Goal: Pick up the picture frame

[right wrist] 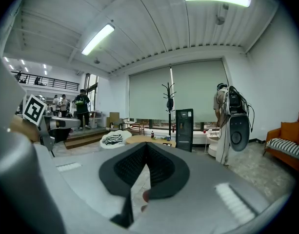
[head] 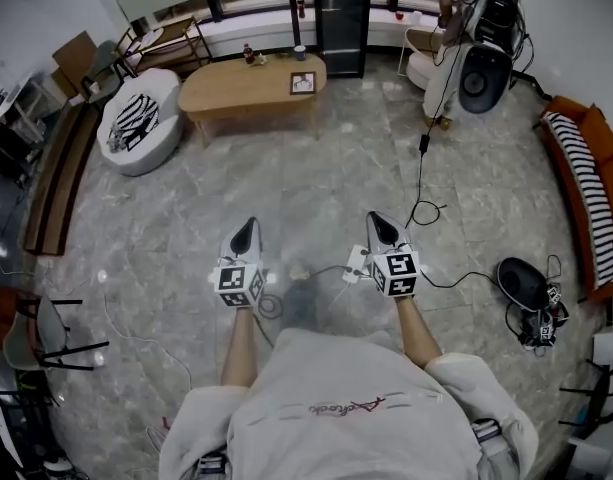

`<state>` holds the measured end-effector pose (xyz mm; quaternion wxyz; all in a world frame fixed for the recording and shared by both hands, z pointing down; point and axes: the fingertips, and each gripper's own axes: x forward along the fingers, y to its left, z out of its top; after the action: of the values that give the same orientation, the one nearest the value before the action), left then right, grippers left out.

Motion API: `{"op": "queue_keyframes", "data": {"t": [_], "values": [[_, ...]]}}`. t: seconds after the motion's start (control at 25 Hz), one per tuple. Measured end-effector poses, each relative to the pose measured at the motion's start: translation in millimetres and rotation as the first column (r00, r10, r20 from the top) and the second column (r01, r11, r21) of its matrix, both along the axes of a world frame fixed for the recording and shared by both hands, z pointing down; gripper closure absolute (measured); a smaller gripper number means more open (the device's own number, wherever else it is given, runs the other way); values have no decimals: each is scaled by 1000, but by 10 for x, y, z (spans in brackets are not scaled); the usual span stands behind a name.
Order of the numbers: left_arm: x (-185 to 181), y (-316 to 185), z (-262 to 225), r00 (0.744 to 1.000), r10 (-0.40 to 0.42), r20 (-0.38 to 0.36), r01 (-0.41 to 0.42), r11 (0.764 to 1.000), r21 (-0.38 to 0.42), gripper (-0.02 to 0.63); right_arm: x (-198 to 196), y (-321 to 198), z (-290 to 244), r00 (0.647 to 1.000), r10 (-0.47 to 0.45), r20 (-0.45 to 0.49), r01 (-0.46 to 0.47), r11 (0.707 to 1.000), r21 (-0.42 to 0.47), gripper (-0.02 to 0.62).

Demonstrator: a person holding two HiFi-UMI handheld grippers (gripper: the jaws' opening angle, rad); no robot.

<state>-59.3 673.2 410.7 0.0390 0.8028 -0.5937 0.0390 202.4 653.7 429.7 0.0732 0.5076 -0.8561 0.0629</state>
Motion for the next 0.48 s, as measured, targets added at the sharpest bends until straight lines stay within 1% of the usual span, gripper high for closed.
{"op": "queue_keyframes", "data": {"t": [0.28,0.48], "values": [[-233,-454,59,1000,-12,-12,12,1000,10,603,-200,-479,32,1000,-10,-12,10,1000,9,591],[-447,-944,110,1000,-15,-19,15,1000,13,604,-456,-979,27,999,-25,-24,25,1000,14,591]]}}
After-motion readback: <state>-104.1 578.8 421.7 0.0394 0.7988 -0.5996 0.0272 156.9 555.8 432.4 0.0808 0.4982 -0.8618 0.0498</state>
